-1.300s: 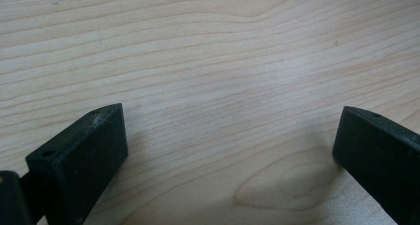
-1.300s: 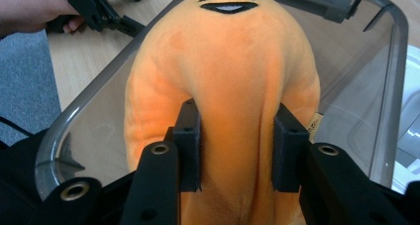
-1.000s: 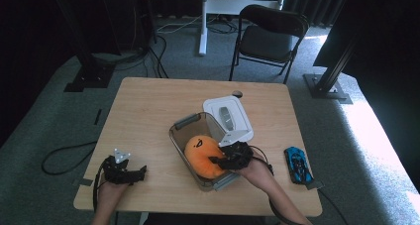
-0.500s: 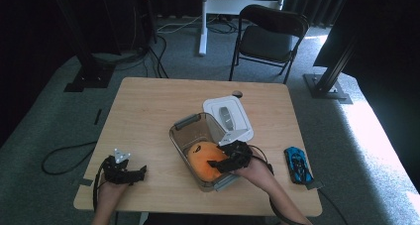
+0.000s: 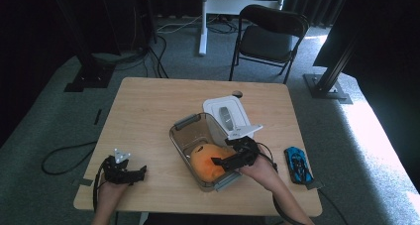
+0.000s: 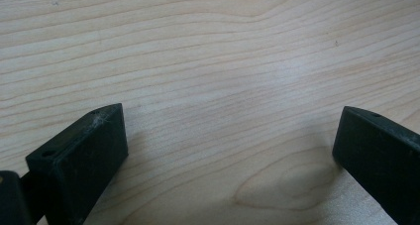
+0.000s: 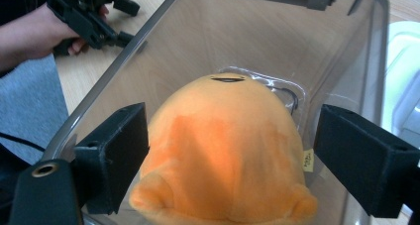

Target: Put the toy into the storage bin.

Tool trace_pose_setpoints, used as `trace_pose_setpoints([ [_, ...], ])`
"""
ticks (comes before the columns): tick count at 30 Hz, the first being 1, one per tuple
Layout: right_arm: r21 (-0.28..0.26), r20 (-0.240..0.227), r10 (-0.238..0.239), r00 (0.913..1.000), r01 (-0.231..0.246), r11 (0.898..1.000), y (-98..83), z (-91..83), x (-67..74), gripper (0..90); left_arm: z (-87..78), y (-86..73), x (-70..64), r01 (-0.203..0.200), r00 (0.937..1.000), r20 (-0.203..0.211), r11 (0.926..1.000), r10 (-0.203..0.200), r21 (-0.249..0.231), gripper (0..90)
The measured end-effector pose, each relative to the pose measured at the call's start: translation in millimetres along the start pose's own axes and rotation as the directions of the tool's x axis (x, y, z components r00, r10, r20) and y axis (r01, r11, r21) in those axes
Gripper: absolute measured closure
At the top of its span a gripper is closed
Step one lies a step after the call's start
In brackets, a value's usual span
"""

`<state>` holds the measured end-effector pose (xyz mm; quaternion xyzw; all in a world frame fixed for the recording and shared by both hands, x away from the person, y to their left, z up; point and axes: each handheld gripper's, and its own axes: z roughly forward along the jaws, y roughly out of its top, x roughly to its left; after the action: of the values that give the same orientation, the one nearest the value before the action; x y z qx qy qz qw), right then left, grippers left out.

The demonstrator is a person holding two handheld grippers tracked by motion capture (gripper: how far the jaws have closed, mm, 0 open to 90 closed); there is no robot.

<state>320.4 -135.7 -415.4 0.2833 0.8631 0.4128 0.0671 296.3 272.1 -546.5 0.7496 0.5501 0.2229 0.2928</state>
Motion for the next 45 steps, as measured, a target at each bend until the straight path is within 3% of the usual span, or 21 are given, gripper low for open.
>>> trace_pose_setpoints([
  [5,-0.016,0.002,0.030,0.9996,-0.030,0.999,-1.0,-6.3,-5.8,10.7,0.0,0.0,0.0,0.000,1.0000,0.000,1.0000,0.000,0.000,0.9],
  [15,-0.065,0.064,0.070,0.9954,-0.066,0.996,-4.3,-20.9,-16.4,10.5,0.2,0.0,-0.1,0.001,1.0000,-0.001,1.0000,-0.001,-0.002,0.9],
  [24,-0.080,0.088,0.102,0.9910,-0.095,0.992,-12.9,-32.6,-27.6,10.6,0.1,0.0,0.0,0.000,1.0000,-0.001,1.0000,0.000,-0.001,0.9],
  [34,-0.118,0.146,0.159,0.9764,-0.142,0.983,-28.2,-49.5,-40.9,10.6,0.2,0.0,-0.2,0.003,1.0000,0.000,1.0000,-0.003,-0.003,0.9],
  [45,-0.120,0.202,0.193,0.9602,-0.171,0.978,-47.5,-63.4,-51.7,10.6,0.1,-0.1,0.0,0.000,1.0000,-0.001,1.0000,0.000,-0.001,0.9],
])
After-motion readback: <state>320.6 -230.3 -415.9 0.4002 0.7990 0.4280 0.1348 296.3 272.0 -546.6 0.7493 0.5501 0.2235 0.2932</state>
